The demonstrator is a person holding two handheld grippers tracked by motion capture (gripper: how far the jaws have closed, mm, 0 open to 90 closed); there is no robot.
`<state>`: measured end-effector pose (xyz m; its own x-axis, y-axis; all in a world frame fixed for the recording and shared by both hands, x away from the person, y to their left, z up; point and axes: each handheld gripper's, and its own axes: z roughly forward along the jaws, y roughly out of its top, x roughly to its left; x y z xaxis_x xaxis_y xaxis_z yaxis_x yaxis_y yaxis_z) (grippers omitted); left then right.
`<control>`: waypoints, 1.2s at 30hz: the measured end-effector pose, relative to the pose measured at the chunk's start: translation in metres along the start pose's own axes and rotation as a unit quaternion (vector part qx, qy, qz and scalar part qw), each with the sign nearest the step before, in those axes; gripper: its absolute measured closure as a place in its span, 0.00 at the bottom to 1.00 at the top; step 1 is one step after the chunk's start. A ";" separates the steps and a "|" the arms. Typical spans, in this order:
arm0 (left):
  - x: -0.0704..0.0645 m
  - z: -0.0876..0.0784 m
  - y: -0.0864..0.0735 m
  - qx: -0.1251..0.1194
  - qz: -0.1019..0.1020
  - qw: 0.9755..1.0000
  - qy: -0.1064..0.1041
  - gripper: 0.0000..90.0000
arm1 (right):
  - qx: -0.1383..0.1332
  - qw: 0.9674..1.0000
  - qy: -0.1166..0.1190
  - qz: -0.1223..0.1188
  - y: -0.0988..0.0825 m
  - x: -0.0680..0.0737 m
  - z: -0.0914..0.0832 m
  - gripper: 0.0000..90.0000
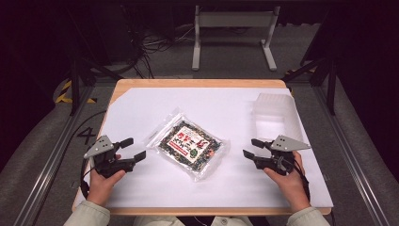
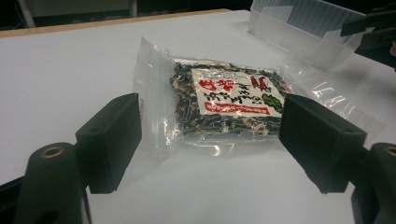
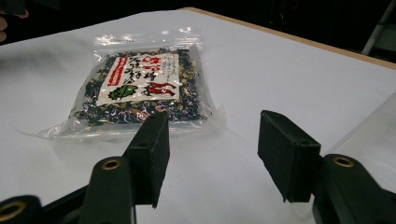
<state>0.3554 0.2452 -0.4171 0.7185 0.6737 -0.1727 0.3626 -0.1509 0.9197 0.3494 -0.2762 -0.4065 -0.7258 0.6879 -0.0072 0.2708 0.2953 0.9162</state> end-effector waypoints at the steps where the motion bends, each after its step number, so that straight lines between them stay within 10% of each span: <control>1: 0.000 0.000 0.000 0.000 0.000 1.000 0.000 0.24 | -0.001 1.000 -0.001 -0.001 0.000 0.000 0.000 0.48; 17: 0.009 0.019 0.030 0.005 -0.023 1.000 0.016 0.23 | -0.028 1.000 0.005 -0.008 -0.002 0.000 0.003 0.47; 36: 0.028 0.045 0.029 0.006 -0.052 0.998 0.031 0.22 | -0.020 0.999 0.021 -0.017 -0.003 0.005 0.009 0.43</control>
<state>0.4125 0.2272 -0.4116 0.6384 0.7302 -0.2436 0.4407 -0.0872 0.8934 0.3505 -0.2677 -0.4130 -0.7600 0.6495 -0.0217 0.2212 0.2900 0.9311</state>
